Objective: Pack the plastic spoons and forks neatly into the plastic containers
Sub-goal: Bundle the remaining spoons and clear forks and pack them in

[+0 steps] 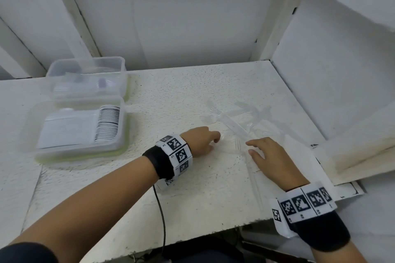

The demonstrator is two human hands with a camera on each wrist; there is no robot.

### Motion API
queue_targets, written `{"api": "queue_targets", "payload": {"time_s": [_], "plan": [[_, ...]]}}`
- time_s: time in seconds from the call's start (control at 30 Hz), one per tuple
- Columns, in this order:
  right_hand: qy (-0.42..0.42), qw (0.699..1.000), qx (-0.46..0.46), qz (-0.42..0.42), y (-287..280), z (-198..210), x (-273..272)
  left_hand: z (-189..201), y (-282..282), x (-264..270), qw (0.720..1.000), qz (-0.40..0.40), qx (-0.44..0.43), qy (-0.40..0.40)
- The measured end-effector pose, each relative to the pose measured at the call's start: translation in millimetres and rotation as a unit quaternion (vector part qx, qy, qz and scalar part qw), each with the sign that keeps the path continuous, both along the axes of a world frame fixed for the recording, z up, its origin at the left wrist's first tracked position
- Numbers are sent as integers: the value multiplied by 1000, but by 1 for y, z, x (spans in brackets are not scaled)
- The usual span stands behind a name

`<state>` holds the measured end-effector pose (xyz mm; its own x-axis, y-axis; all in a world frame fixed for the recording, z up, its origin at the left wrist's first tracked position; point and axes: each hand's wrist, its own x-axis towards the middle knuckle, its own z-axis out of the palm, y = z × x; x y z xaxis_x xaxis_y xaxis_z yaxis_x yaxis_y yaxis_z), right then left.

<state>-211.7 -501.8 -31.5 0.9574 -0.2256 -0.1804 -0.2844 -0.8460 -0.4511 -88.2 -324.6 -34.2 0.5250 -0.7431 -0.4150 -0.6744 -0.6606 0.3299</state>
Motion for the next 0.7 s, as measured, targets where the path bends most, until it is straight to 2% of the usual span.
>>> {"api": "queue_targets", "payload": {"time_s": [0.13, 0.3, 0.37, 0.43, 0.5, 0.57, 0.63, 0.7], "plan": [[-2, 999, -34, 2, 0, 1, -4, 2, 22, 5, 1000, 25, 10, 16], [2, 1000, -20, -21, 3, 7, -8, 1, 55, 10, 998, 65, 15, 14], [25, 999, -15, -42, 4, 9, -9, 1, 67, 11, 995, 83, 48, -1], [48, 997, -9, -55, 5, 11, -10, 2, 71, 8, 991, 91, 80, -48], [61, 996, -5, -60, 7, 12, -12, 3, 67, 1, 990, 74, 62, -105], [66, 996, 2, -64, 9, 12, -12, 4, 54, -9, 991, 24, 3, -130], [63, 996, 15, -66, 9, 11, -12, 1, 35, -18, 992, -45, -21, -113], [56, 996, 31, -60, 9, 10, -12, -2, 16, -25, 992, -90, 3, -87]]}}
